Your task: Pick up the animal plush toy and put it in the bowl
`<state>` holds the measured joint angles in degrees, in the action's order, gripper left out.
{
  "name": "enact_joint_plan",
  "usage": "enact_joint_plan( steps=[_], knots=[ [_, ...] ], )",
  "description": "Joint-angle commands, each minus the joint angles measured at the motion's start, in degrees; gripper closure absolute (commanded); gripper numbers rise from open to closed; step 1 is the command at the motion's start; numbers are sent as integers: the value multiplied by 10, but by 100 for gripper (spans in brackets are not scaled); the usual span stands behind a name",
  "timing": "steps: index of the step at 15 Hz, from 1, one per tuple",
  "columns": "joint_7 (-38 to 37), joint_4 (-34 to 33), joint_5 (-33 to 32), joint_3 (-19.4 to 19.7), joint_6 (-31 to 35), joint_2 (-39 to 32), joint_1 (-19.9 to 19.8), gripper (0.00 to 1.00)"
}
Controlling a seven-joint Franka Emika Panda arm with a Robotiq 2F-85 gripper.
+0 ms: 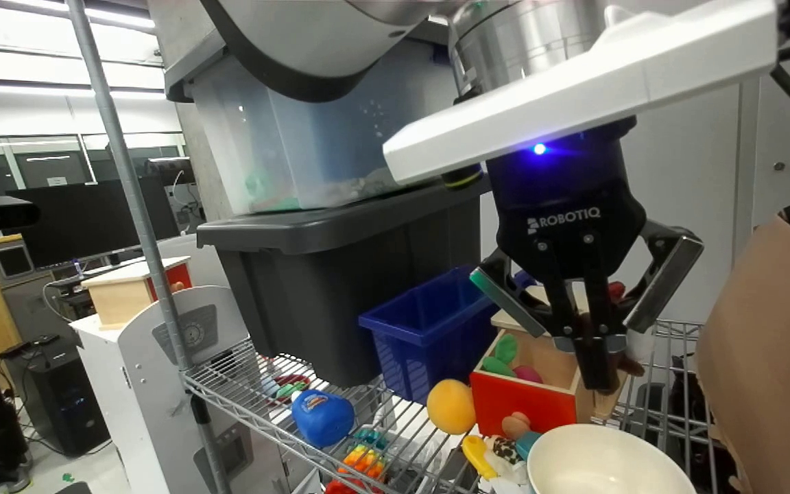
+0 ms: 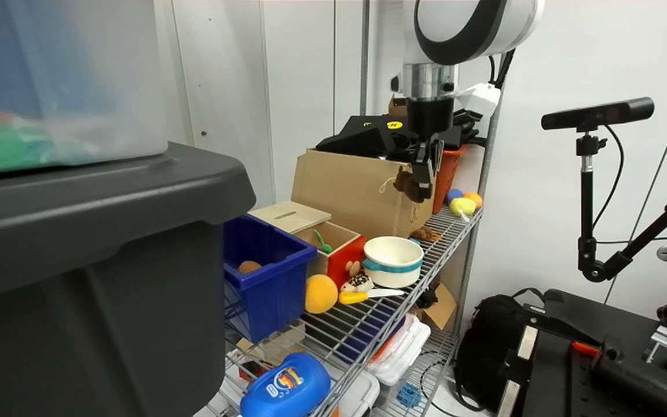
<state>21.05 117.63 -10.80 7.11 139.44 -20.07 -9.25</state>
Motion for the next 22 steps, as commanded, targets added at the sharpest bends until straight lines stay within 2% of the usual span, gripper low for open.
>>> enact_joint_plan(
  steps=[1, 12, 13, 14, 22],
  knots=[
    [26, -28, 12, -11, -5, -17, -16, 99],
    [40, -74, 10, -20, -12, -44, -16, 99],
    [40, -78, 10, -21, -13, -47, -15, 88],
    [40, -80, 10, -22, -14, -49, -15, 69],
    [41, -86, 9, -26, -18, -50, -15, 13]
  ],
)
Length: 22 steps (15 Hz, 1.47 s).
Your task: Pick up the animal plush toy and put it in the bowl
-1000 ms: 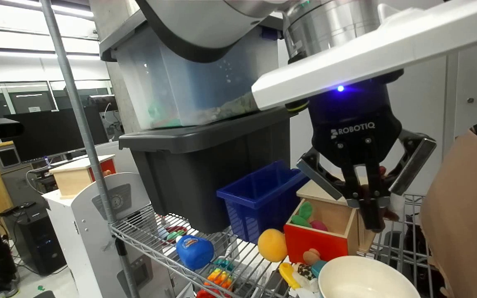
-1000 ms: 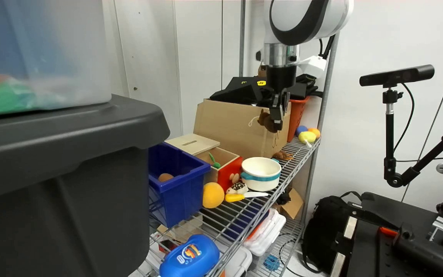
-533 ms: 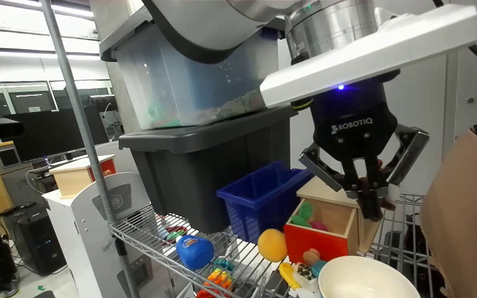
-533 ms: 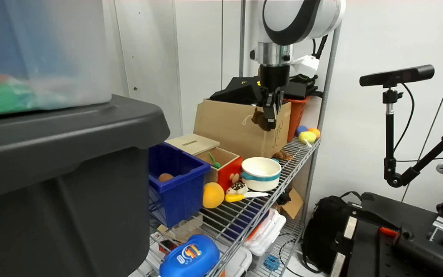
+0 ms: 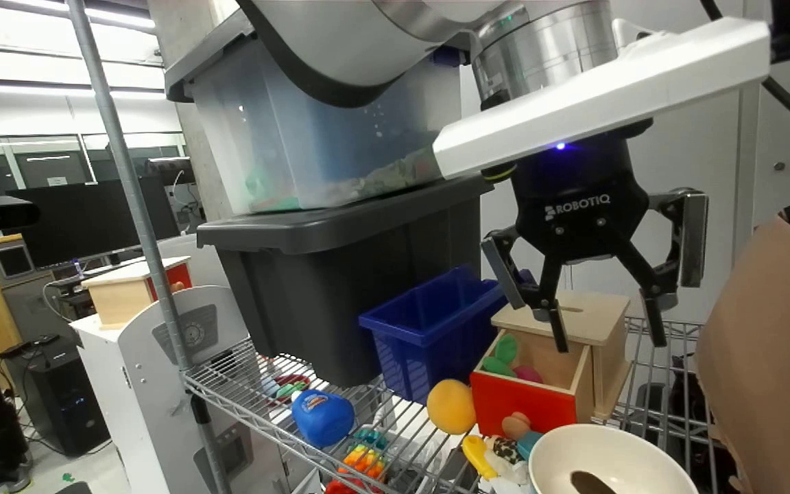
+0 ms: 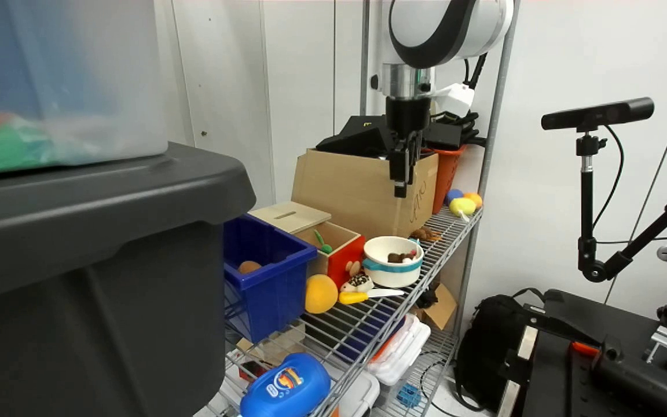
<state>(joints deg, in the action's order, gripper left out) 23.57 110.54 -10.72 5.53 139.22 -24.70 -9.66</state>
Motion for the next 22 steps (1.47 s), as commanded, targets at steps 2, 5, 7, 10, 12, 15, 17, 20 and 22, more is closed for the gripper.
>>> enact_joint_plan(
  steps=[2, 5, 7, 10, 12, 15, 17, 20, 22],
  knots=[
    [13, -11, 8, -10, -16, 0, -10, 1],
    [9, -5, 13, -12, -20, 5, -10, 0],
    [4, -1, 20, -13, -23, 10, -9, 0],
    [-7, 3, 36, -17, -28, 15, -6, 0],
    [-18, 3, 46, -19, -35, 16, -5, 0],
    [-39, 2, 68, -23, -56, 19, -5, 0],
    [-49, 4, 83, -25, -63, 22, -5, 0],
    [-69, 7, 92, -25, -73, 30, 0, 0],
    [-87, 6, 84, -26, -82, 36, 12, 0]
  ],
)
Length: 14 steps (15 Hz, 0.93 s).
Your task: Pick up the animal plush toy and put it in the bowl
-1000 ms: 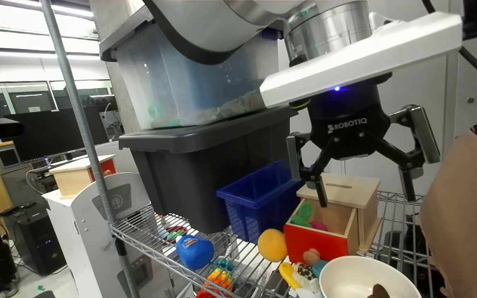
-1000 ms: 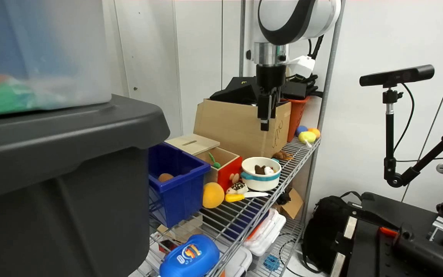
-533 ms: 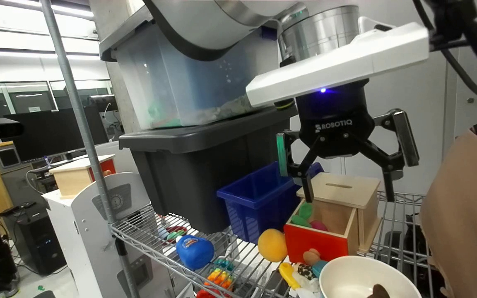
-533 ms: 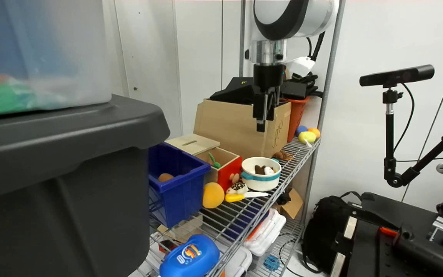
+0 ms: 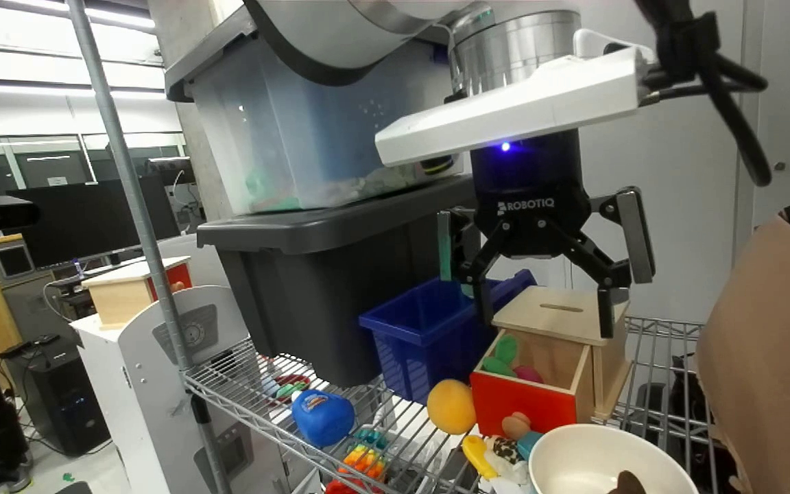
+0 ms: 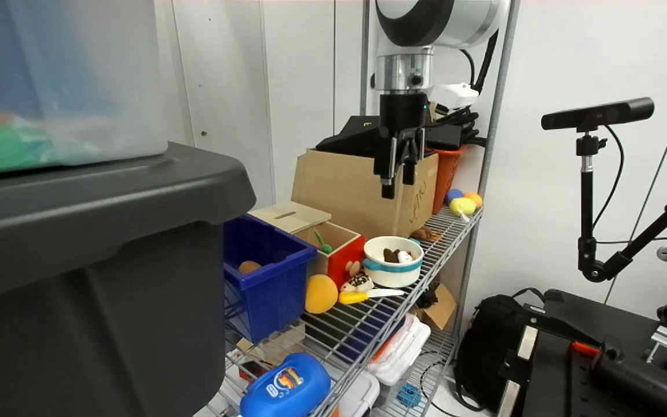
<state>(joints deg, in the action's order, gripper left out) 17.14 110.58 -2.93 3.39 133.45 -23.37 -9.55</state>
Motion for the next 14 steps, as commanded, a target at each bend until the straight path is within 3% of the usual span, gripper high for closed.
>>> enact_joint_plan(
  steps=[1, 14],
  knots=[
    [-31, 6, 4, -6, -30, 26, 16, 0],
    [-85, -5, -3, -20, -68, 44, 68, 0]
  ],
)
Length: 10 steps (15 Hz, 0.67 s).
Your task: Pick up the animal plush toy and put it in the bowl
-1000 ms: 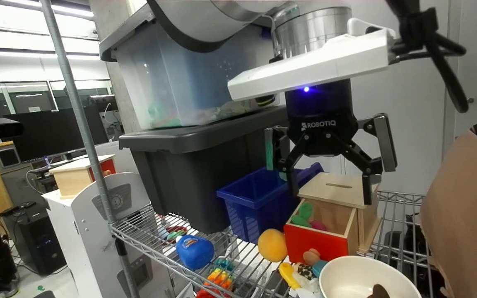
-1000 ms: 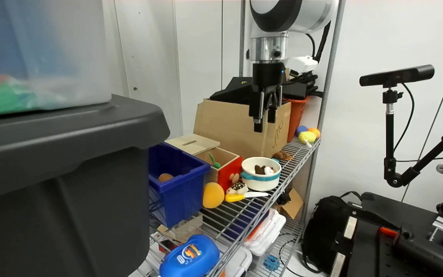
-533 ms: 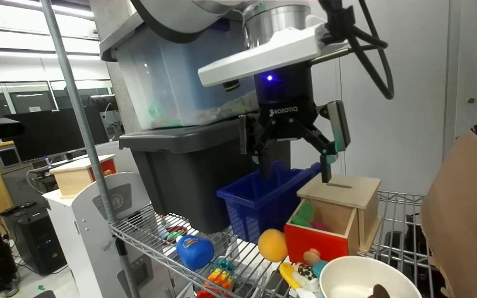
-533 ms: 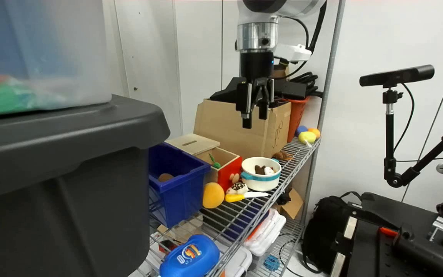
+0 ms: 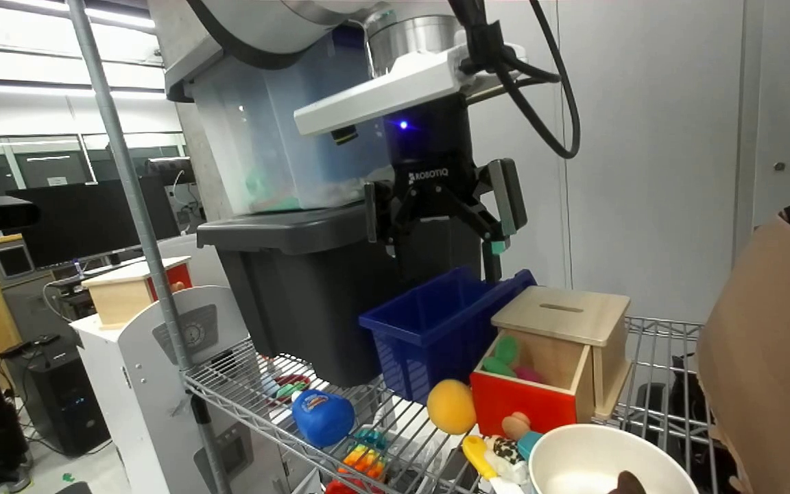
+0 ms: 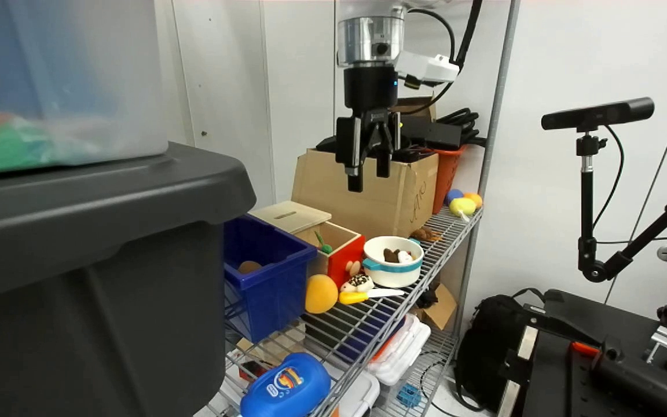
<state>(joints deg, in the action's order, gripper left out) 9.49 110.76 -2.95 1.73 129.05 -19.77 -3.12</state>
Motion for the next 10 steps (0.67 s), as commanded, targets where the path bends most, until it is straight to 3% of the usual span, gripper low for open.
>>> enact_joint_plan(
  steps=[1, 10],
  knots=[
    [-9, -11, -4, -4, -27, 5, 5, 0],
    [-10, -12, -5, -1, -40, 10, 7, 0]
  ],
)
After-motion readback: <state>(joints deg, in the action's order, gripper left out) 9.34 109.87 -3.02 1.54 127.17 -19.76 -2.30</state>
